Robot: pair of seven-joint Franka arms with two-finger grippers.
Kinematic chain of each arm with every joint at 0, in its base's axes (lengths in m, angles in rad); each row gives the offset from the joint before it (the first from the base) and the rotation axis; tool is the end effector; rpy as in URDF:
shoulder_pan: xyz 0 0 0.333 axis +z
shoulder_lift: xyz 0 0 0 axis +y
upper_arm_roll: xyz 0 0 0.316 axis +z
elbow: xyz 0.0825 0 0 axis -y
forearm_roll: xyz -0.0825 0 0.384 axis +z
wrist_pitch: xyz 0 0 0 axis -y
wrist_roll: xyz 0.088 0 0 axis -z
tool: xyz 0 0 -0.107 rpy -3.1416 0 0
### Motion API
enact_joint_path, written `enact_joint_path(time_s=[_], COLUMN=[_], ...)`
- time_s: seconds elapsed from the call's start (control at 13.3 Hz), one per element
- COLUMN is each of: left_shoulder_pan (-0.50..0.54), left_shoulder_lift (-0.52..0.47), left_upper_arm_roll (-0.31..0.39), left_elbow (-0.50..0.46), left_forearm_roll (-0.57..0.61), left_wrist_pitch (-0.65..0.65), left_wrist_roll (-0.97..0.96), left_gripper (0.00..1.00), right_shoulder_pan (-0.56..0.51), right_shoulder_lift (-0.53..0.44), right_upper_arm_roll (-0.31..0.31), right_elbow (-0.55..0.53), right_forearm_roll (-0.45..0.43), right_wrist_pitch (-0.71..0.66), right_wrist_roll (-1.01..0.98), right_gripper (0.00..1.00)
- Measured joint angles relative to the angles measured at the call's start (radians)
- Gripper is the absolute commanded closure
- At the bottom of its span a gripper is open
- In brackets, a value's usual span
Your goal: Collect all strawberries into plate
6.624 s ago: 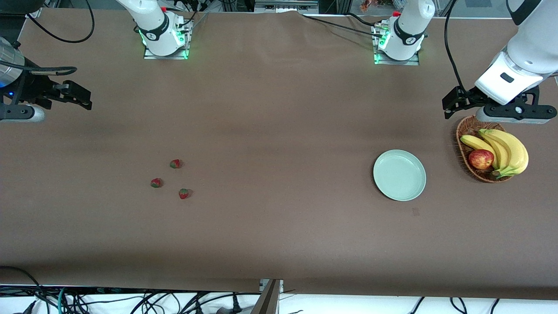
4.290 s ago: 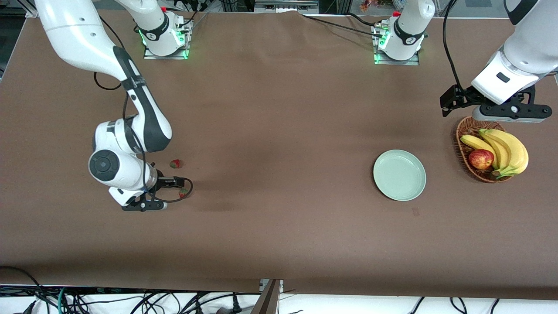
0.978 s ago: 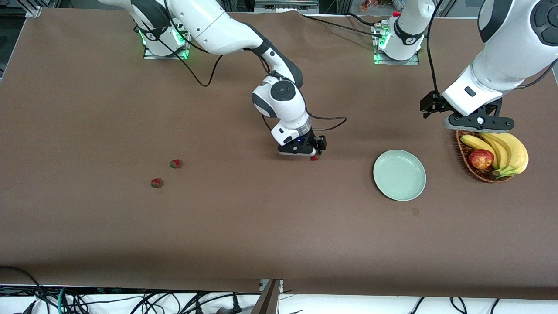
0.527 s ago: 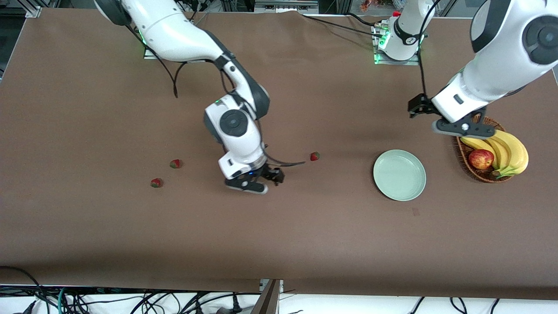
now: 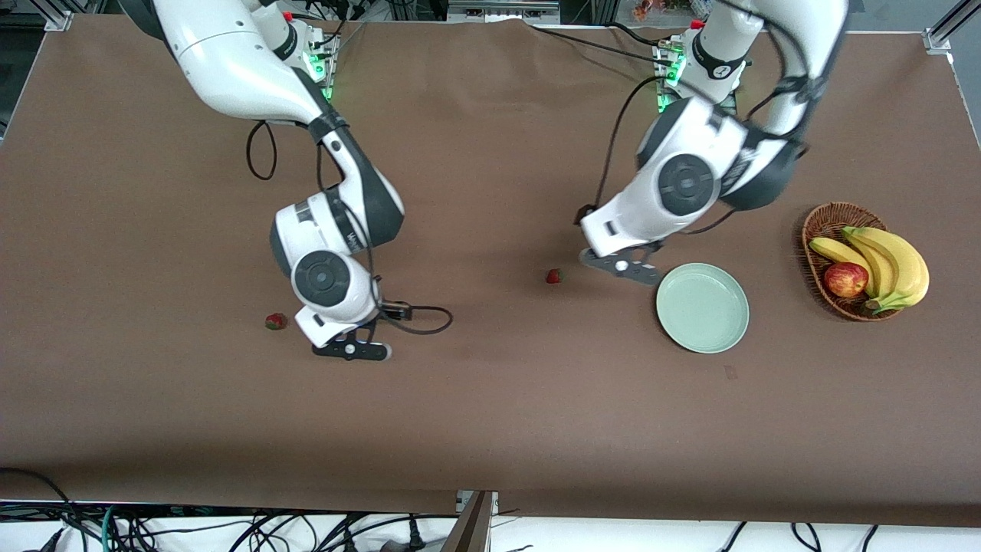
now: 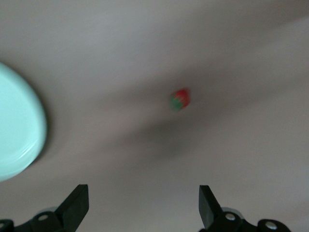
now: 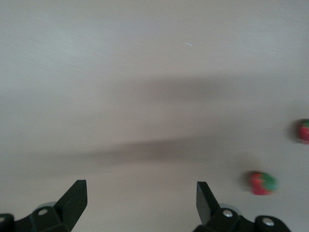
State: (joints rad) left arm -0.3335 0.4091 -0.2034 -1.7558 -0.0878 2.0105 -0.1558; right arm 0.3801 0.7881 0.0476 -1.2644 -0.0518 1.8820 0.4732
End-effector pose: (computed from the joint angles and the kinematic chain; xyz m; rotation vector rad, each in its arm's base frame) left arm 0.5494 -0.3213 0.3297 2.9885 -0.4935 -0.2921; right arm 0.6686 0.2915 0.2726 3.0473 -0.0558 -0.2246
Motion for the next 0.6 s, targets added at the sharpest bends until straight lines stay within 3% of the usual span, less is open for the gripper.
enact_joint_path(time_s=[0.3,0.45,0.6], left_shoulder_pan=[-0.057,-0.068,-0.084], left_shoulder_lift=[0.1,0.119,0.149], left_upper_arm_roll=[0.001,0.0,0.001], left_elbow=[0.001,0.0,-0.015], left_forearm_roll=[0.107,0.131,0.133], left_wrist_pitch=[0.156,0.164,0.251], left_wrist_roll=[-0.002,-0.002,-0.001], left_gripper=[0.0,0.0,0.0], right_shoulder_pan=[-0.079,-0.081,-0.08], right_shoulder_lift=[-0.026,-0.076,-0.144], right_upper_arm_roll=[-0.023,-0.041,-0.069], right_elbow=[-0.076,-0.183,-0.328], right_forearm_roll=[0.0,0.0,0.0], right_wrist_pitch=[-0.031,0.025,0.126], right_wrist_roll=[-0.136,-0.186,-0.252], right_gripper=[0.0,0.0,0.0])
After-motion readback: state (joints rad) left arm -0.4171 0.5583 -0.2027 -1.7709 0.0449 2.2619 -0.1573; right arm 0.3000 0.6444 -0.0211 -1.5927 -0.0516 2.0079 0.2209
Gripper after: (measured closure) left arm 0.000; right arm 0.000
